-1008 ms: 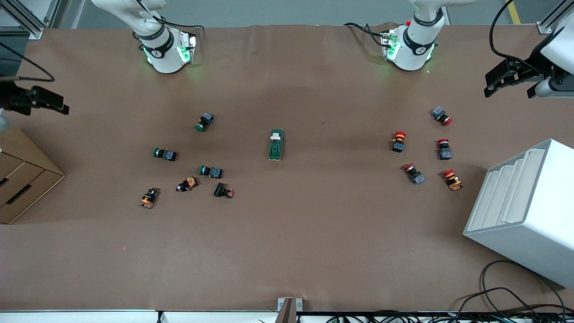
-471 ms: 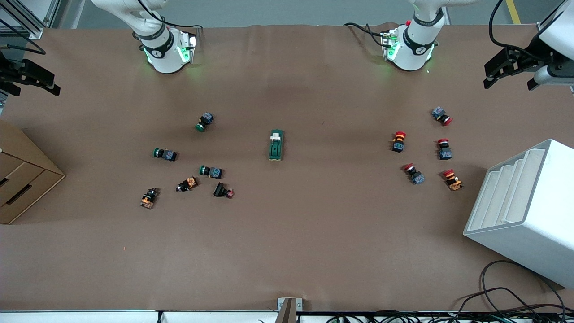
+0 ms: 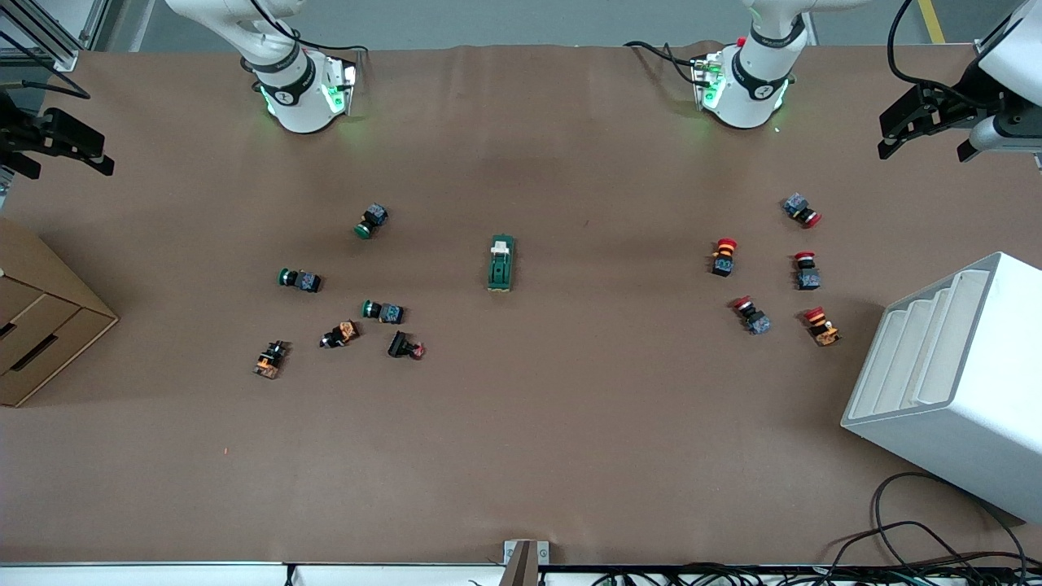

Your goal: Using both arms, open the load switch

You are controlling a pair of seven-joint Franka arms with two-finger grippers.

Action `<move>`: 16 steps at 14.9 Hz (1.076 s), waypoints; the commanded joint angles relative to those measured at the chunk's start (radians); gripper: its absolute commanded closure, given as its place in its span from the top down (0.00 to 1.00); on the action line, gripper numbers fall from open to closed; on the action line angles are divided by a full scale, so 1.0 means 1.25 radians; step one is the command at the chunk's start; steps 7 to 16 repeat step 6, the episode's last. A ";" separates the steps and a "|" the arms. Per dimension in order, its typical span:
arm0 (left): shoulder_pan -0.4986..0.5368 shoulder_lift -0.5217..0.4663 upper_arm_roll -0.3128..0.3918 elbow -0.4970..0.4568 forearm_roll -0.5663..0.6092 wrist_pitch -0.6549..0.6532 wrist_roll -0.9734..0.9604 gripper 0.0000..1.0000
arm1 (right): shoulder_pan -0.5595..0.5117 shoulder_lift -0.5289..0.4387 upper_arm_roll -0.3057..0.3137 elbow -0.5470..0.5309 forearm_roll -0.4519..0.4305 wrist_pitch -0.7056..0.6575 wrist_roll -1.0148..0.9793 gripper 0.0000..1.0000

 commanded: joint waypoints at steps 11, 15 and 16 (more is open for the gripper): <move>-0.001 0.045 0.000 0.044 -0.012 -0.009 0.001 1.00 | 0.004 0.012 0.001 0.047 -0.014 -0.009 -0.009 1.00; -0.001 0.045 0.000 0.044 -0.012 -0.009 0.001 1.00 | 0.004 0.012 0.001 0.047 -0.014 -0.009 -0.009 1.00; -0.001 0.045 0.000 0.044 -0.012 -0.009 0.001 1.00 | 0.004 0.012 0.001 0.047 -0.014 -0.009 -0.009 1.00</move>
